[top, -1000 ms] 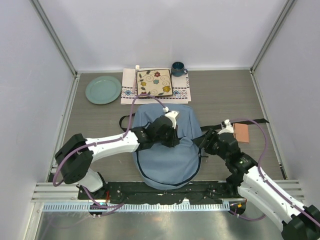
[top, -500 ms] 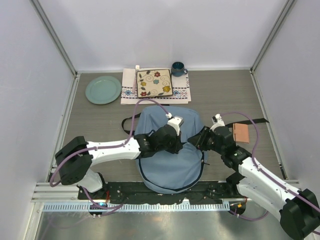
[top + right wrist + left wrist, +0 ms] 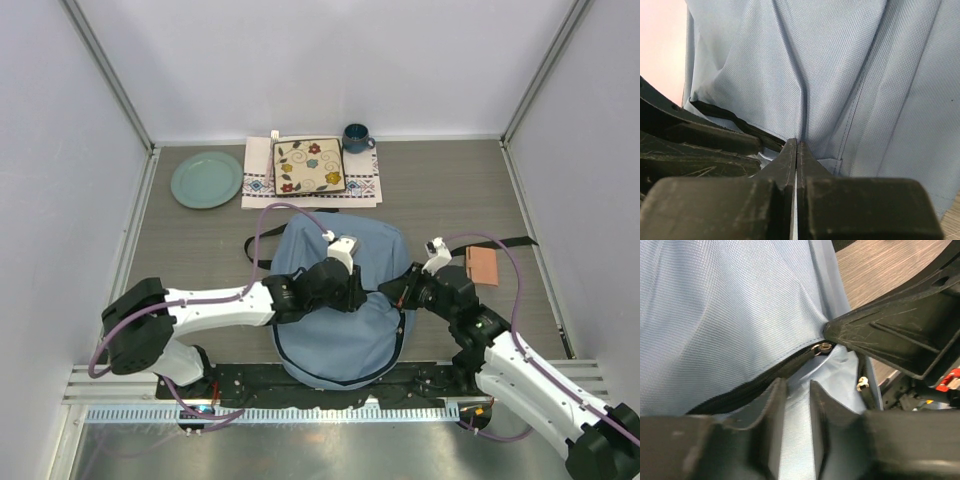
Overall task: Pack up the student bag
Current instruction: Unzip the student bag at the center of the board.
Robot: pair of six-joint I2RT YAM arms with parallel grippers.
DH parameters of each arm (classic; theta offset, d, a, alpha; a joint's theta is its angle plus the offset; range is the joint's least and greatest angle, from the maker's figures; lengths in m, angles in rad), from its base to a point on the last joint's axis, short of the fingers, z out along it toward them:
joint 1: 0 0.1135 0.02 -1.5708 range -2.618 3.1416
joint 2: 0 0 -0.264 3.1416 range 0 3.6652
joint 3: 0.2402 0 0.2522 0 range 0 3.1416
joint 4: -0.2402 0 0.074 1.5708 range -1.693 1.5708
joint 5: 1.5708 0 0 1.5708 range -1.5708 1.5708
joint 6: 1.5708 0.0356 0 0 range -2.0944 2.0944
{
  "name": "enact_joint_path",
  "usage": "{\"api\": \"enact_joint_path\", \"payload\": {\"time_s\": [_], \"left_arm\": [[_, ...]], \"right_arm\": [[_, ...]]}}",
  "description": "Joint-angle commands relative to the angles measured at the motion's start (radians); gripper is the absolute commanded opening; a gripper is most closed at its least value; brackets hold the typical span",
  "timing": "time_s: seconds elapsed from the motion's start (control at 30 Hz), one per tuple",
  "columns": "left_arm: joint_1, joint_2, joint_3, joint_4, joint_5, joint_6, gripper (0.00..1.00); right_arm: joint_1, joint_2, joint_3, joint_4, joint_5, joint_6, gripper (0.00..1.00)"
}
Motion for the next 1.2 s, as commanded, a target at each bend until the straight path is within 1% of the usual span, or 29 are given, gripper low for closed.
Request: {"api": "enact_joint_path", "payload": {"time_s": [0.0, 0.1, 0.17, 0.2, 0.43, 0.63, 0.8, 0.9, 0.97, 1.0, 1.03, 1.1, 1.13, 1.17], "left_arm": [[0.006, -0.011, -0.030, -0.219, -0.120, -0.014, 0.40], [0.013, -0.020, -0.004, -0.267, -0.139, -0.026, 0.45], [0.023, -0.028, 0.025, -0.288, -0.145, -0.043, 0.57], [0.035, -0.028, 0.041, -0.299, -0.142, -0.060, 0.60], [0.054, -0.003, 0.104, -0.340, -0.116, -0.120, 0.62], [0.054, 0.067, 0.137, -0.391, -0.081, -0.146, 0.62], [0.052, 0.084, 0.096, -0.353, -0.006, -0.146, 0.62], [0.052, 0.097, 0.079, -0.353, 0.002, -0.166, 0.62], [0.052, 0.104, 0.079, -0.353, 0.007, -0.172, 0.60], [0.052, 0.113, 0.085, -0.353, 0.010, -0.173, 0.57], [0.052, 0.129, 0.090, -0.354, 0.014, -0.176, 0.50], [0.052, 0.149, 0.108, -0.354, 0.022, -0.178, 0.44], [0.051, 0.170, 0.114, -0.353, 0.025, -0.178, 0.36], [0.051, 0.176, 0.117, -0.347, 0.034, -0.175, 0.32]], "right_arm": [[0.010, -0.006, -0.016, -0.108, -0.032, -0.090, 0.01], [0.016, 0.011, -0.010, -0.104, -0.032, -0.107, 0.01], [0.023, 0.023, -0.008, -0.101, -0.032, -0.112, 0.01], [0.026, 0.025, -0.008, -0.098, -0.029, -0.115, 0.01], [0.073, 0.026, -0.007, -0.097, 0.013, -0.123, 0.01], [0.138, 0.037, -0.004, -0.083, 0.054, -0.127, 0.01], [0.174, 0.017, -0.015, -0.068, 0.077, -0.117, 0.01], [0.176, 0.018, -0.015, -0.065, 0.085, -0.111, 0.01], [0.176, 0.017, -0.015, -0.060, 0.089, -0.107, 0.01], [0.176, 0.015, -0.018, -0.058, 0.089, -0.106, 0.01], [0.178, 0.014, -0.021, -0.057, 0.089, -0.103, 0.01], [0.178, 0.006, -0.024, -0.055, 0.092, -0.104, 0.01], [0.178, 0.003, -0.024, -0.057, 0.096, -0.106, 0.01], [0.178, 0.003, -0.024, -0.057, 0.096, -0.104, 0.01]]}}
